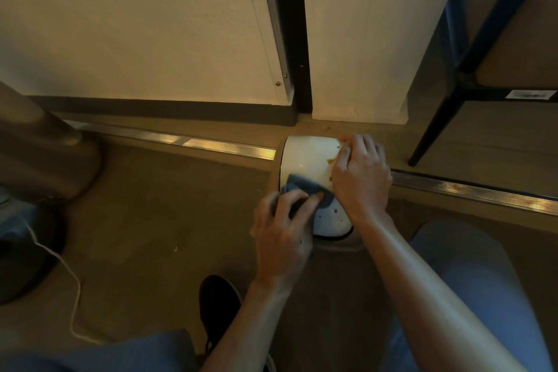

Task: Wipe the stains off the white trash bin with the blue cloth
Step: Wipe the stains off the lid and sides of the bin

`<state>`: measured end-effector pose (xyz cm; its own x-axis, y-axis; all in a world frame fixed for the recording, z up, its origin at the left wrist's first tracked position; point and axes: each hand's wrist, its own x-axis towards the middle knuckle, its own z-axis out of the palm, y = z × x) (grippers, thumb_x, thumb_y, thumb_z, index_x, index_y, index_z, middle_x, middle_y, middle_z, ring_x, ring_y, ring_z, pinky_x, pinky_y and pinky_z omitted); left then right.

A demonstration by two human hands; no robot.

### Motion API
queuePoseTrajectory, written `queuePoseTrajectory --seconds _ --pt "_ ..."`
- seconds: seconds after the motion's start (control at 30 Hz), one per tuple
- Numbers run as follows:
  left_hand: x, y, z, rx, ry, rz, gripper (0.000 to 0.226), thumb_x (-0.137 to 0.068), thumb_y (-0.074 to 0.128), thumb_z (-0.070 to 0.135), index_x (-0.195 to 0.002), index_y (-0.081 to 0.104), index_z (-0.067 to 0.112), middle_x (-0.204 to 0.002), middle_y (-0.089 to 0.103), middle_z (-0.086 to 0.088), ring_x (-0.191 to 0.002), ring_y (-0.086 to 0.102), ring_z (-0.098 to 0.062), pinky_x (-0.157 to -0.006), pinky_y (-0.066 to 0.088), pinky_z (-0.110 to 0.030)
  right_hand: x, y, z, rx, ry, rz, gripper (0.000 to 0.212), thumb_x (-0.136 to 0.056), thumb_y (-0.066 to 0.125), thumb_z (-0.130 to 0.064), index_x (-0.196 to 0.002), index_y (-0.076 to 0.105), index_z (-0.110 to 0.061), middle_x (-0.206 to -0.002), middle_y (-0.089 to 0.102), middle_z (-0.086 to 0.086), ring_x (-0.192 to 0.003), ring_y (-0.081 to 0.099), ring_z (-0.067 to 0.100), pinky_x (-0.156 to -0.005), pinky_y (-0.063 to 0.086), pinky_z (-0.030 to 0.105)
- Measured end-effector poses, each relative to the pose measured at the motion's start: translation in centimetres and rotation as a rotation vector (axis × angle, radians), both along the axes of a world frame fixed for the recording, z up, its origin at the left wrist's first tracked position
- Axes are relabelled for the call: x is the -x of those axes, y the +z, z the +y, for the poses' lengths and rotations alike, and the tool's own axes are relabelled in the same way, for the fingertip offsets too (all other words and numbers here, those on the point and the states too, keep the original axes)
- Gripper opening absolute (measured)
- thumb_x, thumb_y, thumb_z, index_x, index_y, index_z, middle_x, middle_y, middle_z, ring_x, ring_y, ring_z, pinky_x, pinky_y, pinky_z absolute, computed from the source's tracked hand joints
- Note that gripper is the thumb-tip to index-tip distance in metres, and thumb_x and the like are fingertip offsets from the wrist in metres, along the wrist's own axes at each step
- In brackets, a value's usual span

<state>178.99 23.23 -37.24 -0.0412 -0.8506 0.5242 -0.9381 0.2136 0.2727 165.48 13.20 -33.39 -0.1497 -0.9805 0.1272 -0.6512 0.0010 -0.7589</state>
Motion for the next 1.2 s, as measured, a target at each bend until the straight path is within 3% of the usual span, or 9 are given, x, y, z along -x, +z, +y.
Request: queuePoseTrajectory --seconds 0.17,0.37,0.53,0.7,0.87,1.07,1.2 --pt "-0.8 1.9 -2.3 -0.023 0.086 0.026 0.033 -0.098 0.055 0.025 -0.128 0.069 0.023 -0.122 0.062 -0.008 -0.115 0.049 -0.033 -0.095 0.047 -0.045 -0.2 0.0 0.0 0.002 -0.01 0.002 0.03 -0.104 0.04 -0.028 -0.122 0.062 -0.02 -0.122 0.061 -0.002 -0.121 0.051 0.02 -0.096 0.048 0.048" --pt "0.0 0.0 0.5 -0.03 -0.005 -0.029 0.031 -0.094 0.067 0.022 -0.125 0.071 0.025 -0.118 0.066 -0.008 -0.114 0.051 -0.032 -0.09 0.051 -0.047 0.0 0.1 0.0 0.002 0.002 -0.014 0.028 -0.104 0.041 -0.028 -0.123 0.061 -0.02 -0.123 0.06 -0.001 -0.121 0.051 0.021 -0.097 0.047 0.047" --pt "-2.3 0.1 0.3 0.016 0.079 -0.045 0.031 -0.091 0.071 0.011 -0.119 0.075 0.023 -0.113 0.067 -0.008 -0.11 0.049 -0.032 -0.089 0.05 -0.048 -0.2 0.2 0.1 -0.006 -0.009 0.006 0.028 -0.104 0.042 -0.026 -0.123 0.062 -0.019 -0.123 0.061 0.0 -0.122 0.051 0.022 -0.097 0.047 0.046" --pt "0.0 -1.1 1.6 -0.022 -0.017 -0.069 0.049 -0.084 0.084 0.016 -0.126 0.067 0.032 -0.121 0.061 0.0 -0.114 0.05 -0.03 -0.087 0.051 -0.048 0.0 0.3 0.1 -0.022 0.01 -0.006 0.028 -0.105 0.042 -0.027 -0.125 0.061 -0.019 -0.127 0.059 0.0 -0.126 0.049 0.023 -0.101 0.046 0.051" --pt "-1.7 -0.8 1.8 -0.007 0.061 -0.082 0.033 -0.084 0.08 0.013 -0.115 0.075 0.024 -0.117 0.061 -0.002 -0.112 0.049 -0.032 -0.087 0.051 -0.049 -0.1 0.4 0.1 -0.025 0.008 0.001 0.029 -0.105 0.042 -0.026 -0.125 0.061 -0.018 -0.127 0.06 0.0 -0.127 0.049 0.022 -0.101 0.045 0.052" --pt "0.0 -0.9 1.9 -0.043 0.018 -0.07 0.043 -0.08 0.084 0.014 -0.119 0.074 0.028 -0.119 0.062 -0.002 -0.114 0.049 -0.03 -0.088 0.052 -0.049 0.0 0.2 0.1 -0.018 0.015 -0.012 0.029 -0.105 0.042 -0.027 -0.127 0.06 -0.021 -0.128 0.059 -0.001 -0.128 0.048 0.022 -0.102 0.045 0.049" --pt "-1.3 -1.1 2.5 -0.042 0.05 -0.013 0.027 -0.089 0.069 0.018 -0.114 0.076 0.022 -0.114 0.065 -0.005 -0.11 0.05 -0.03 -0.086 0.053 -0.048 0.0 0.3 0.1 -0.015 0.008 -0.01 0.029 -0.105 0.042 -0.026 -0.127 0.061 -0.02 -0.128 0.059 -0.001 -0.127 0.049 0.021 -0.101 0.044 0.047"
